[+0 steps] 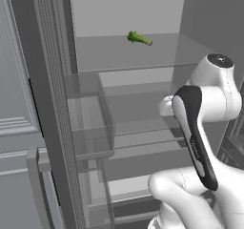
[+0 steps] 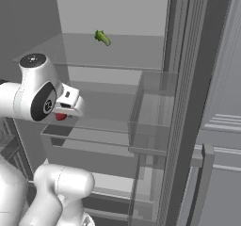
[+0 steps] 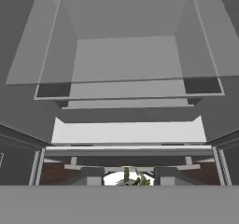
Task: Take the strawberry from the fridge and place it on top of the pancake, located on the dining counter.
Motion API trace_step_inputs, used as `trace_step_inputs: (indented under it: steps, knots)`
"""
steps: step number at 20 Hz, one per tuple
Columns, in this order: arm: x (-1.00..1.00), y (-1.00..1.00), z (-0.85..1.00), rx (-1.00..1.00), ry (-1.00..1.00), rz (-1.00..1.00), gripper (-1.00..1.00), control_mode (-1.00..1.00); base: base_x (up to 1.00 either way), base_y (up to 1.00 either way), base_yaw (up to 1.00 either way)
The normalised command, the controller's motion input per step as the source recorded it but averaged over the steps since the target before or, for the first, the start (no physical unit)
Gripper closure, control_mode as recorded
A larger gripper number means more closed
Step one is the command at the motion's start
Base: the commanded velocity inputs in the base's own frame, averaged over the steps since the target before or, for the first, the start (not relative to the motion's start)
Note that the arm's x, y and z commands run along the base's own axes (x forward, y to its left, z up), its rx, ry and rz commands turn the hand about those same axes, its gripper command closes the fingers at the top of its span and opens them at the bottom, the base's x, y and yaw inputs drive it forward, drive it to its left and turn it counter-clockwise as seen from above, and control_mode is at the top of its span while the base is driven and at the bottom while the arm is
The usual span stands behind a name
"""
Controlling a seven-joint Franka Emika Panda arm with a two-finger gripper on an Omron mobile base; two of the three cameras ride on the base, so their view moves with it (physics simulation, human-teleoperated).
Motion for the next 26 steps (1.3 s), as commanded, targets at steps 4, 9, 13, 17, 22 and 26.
trace_step_inputs:
  steps: [4, 9, 13, 17, 22, 26]
  knots:
    - [-0.38, 0.00, -0.68, -0.04, 0.19, 0.00, 1.00, -1.00, 0.00, 0.00, 0.00]
    - [-0.08, 0.00, -0.31, -0.03, 0.13, 0.00, 1.00, -1.00, 0.00, 0.00, 0.00]
    - [0.00, 0.00, 0.00, 0.00, 0.02, 0.00, 1.00, -1.00, 0.00, 0.00, 0.00]
    - [0.00, 0.00, 0.00, 0.00, 0.00, 0.00, 1.00, -1.00, 0.00, 0.00, 0.00]
    - [0.00, 0.00, 0.00, 0.00, 0.00, 0.00, 1.00, 1.00, -0.18, -0.01, 0.00]
    - [0.00, 0.00, 0.00, 0.00, 0.00, 0.00, 1.00, 1.00, -0.86, 0.00, 0.11]
